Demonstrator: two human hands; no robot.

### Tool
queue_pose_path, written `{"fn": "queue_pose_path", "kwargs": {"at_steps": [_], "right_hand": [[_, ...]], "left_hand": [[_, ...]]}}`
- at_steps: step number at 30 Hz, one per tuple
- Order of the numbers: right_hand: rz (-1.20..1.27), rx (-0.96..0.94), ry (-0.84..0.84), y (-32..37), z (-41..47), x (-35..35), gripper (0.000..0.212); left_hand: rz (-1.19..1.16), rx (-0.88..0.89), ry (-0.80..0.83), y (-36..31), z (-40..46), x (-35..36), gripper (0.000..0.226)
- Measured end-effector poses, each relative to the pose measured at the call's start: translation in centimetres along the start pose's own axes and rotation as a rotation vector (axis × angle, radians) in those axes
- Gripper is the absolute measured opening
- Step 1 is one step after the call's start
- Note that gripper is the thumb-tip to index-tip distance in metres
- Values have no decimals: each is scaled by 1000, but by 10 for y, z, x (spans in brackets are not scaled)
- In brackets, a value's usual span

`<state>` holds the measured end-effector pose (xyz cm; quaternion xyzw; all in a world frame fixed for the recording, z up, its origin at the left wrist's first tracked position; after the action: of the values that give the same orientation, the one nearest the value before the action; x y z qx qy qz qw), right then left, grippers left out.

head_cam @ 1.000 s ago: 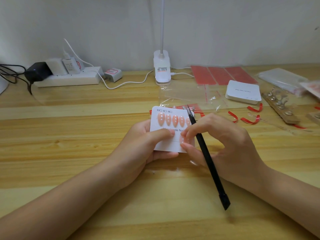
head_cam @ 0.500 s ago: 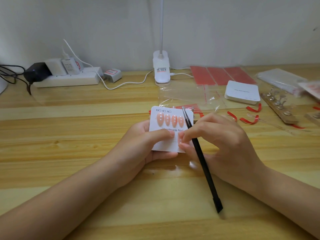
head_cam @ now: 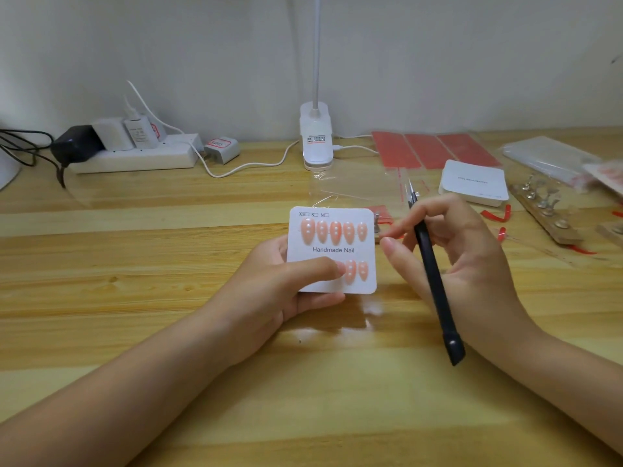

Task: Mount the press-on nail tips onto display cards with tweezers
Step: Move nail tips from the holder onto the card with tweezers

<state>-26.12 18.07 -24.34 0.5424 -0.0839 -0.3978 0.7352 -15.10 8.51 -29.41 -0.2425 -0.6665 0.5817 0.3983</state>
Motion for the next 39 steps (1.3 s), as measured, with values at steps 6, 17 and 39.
{"fn": "queue_pose_path", "kwargs": {"at_steps": [6, 17, 39], "right_hand": [[-21, 1, 54, 0, -3, 7, 29], [-57, -73, 79, 5, -4, 12, 26], [212, 98, 170, -12, 5, 12, 23]], "left_hand": [[59, 26, 19, -1, 0, 4, 39], [87, 18, 4, 2, 0, 1, 35], [114, 12, 64, 2, 0, 4, 27]]}}
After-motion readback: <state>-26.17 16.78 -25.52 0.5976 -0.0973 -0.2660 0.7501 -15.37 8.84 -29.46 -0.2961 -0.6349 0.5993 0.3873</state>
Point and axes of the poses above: each hand's wrist, its own z-axis towards the middle knuckle, its own x-axis out of the palm, y = z × x, the point moved 9 cm from there along z, towards the middle knuckle, and after that the axes turned 11 degrees about x, right-handed, at the moved point
